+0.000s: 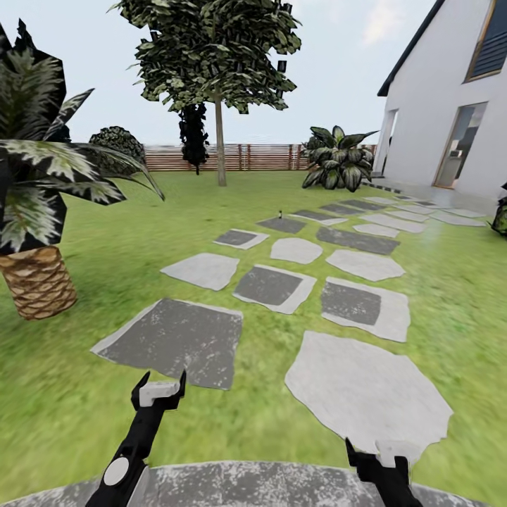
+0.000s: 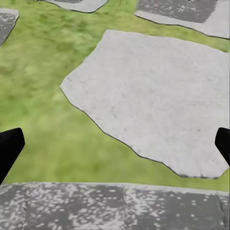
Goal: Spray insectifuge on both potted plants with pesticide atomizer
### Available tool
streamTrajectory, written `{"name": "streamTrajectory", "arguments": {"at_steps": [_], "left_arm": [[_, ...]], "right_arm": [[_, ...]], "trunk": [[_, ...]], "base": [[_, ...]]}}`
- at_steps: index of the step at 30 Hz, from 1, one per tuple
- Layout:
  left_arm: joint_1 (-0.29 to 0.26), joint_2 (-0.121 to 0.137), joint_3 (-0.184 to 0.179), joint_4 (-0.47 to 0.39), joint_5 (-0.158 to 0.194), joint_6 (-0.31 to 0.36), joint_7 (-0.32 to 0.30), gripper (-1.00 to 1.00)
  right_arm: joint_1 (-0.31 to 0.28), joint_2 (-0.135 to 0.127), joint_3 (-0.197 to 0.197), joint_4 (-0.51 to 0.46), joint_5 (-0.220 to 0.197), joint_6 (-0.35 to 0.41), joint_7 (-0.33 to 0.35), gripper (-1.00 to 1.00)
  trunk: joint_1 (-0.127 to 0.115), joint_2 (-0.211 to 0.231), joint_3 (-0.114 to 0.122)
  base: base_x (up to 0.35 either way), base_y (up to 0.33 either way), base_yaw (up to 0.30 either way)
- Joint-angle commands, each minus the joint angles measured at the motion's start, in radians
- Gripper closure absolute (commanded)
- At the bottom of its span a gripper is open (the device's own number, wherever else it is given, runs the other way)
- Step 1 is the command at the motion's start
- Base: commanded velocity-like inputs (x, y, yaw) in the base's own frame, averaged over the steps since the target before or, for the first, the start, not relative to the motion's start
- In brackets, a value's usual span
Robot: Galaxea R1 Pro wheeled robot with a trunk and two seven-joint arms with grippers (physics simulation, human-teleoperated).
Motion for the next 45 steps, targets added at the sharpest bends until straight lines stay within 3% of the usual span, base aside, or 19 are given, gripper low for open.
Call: {"name": "streamTrajectory", "arguments": {"at_steps": [1, 45], "left_arm": [[0.0, 0.0, 0.0, 0.001, 0.004, -0.003, 0.0, -1.0], [0.0, 0.0, -0.001, 0.001, 0.004, -0.003, 0.0, -1.0]], "right_arm": [[0.0, 0.0, 0.0, -0.001, 0.0, 0.001, 0.0, -1.0], [0.0, 0.0, 0.0, 0.0, 0.0, 0.001, 0.0, -1.0]], "trunk": [[0.0, 0.0, -0.001], [0.0, 0.0, -0.001]], "base": [[0.317, 0.164, 0.0], [0.336, 0.019, 0.0]]}}
